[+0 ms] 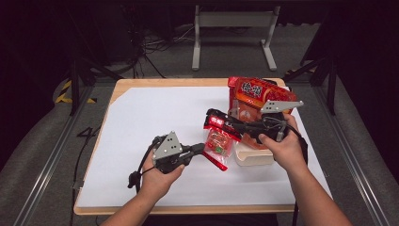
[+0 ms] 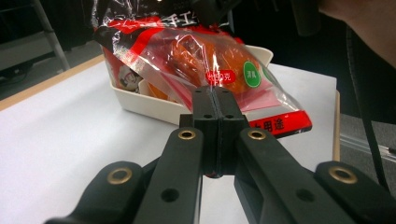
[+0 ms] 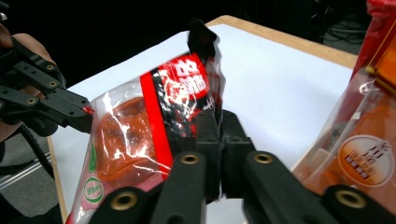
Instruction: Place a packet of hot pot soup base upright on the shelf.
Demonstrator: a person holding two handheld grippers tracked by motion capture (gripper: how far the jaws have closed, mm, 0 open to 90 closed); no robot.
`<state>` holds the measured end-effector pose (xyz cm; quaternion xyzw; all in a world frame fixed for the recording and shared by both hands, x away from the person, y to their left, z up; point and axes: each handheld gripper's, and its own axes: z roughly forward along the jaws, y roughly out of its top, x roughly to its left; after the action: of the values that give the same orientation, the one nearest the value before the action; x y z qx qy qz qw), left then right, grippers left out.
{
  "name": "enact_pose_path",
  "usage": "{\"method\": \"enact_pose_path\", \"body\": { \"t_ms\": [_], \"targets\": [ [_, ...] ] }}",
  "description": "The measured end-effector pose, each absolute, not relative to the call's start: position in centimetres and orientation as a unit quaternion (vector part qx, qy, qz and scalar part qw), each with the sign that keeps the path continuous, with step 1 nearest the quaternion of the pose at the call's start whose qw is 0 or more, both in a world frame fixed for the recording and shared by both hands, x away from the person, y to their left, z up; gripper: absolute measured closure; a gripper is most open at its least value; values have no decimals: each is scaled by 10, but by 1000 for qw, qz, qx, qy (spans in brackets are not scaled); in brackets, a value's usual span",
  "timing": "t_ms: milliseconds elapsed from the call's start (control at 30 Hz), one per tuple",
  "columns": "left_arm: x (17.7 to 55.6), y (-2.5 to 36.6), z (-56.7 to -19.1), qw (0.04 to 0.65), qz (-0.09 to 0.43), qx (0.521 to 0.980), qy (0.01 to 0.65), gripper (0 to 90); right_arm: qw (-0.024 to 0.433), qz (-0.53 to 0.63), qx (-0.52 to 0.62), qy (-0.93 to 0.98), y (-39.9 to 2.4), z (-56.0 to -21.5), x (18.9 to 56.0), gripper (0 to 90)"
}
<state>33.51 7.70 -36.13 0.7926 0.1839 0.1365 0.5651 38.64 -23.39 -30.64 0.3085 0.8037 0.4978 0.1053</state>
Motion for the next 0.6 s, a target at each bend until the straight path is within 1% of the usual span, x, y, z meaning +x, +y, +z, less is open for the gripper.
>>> {"method": "enact_pose_path", "body": {
  "t_ms": [133,200,367,433,500,533,600],
  "targets": [
    [337,75,-364,560,133,797,185,885,119,507,299,800,-235,-303,384,900],
    [339,74,-366,557,133,797,190,845,122,521,291,794,-237,-299,383,900],
    [344,74,-373,555,124,798,200,819,127,538,253,794,-239,-289,377,900],
    [346,74,-374,554,122,798,205,784,136,537,232,800,-237,-286,374,900],
    [347,74,-375,554,122,797,207,782,144,534,219,804,-237,-284,373,900],
    [348,74,-375,554,124,797,209,771,149,532,212,806,-237,-283,373,900],
    [349,74,-376,556,127,793,213,711,164,523,207,810,-239,-282,374,900]
  ]
}}
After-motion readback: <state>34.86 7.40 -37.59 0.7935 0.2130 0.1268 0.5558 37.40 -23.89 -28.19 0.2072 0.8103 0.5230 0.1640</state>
